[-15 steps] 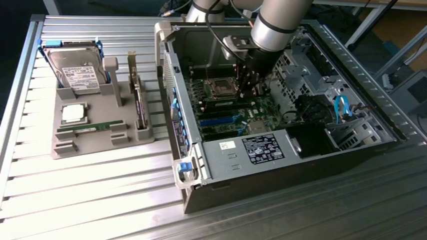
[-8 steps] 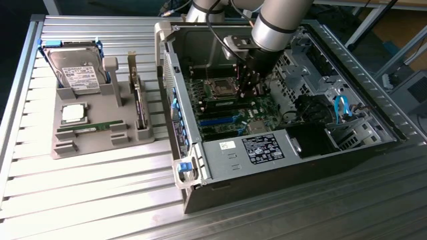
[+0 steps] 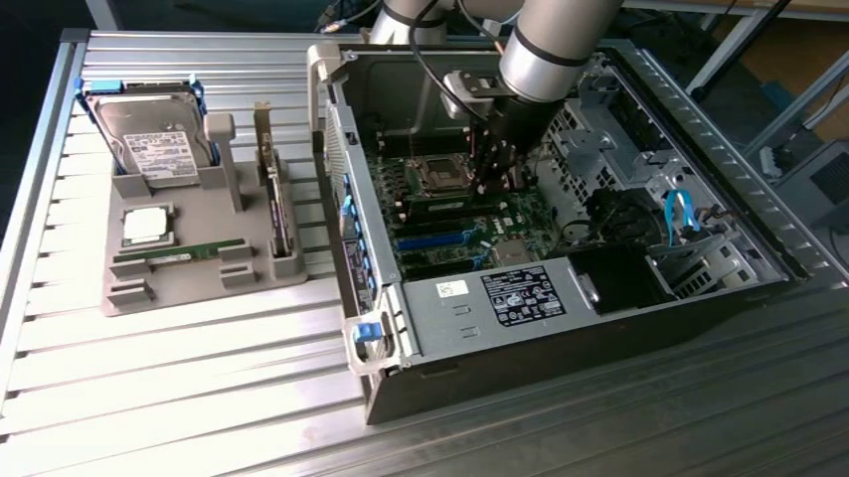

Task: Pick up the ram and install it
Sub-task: 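Insert the ram into the slot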

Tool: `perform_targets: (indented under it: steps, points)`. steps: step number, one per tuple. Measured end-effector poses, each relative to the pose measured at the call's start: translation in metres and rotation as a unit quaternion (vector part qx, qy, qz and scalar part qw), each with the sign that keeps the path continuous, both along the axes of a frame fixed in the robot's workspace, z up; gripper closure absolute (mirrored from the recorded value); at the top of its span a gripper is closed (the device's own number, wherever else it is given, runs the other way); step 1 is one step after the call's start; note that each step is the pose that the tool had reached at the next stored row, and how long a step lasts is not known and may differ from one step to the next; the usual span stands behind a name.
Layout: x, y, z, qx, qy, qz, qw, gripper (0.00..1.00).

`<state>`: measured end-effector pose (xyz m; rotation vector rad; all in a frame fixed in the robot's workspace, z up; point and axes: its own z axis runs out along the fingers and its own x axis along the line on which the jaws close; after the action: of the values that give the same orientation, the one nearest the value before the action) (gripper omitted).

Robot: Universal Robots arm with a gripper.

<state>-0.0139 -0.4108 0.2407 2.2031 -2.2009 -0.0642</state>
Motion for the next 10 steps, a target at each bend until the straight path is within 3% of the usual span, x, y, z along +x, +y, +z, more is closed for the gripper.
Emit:
perform_targets:
  steps: [10]
  points:
    - [0.0,0.0,-0.0034,-0.0001,0.0,0.0,1.0,0.87]
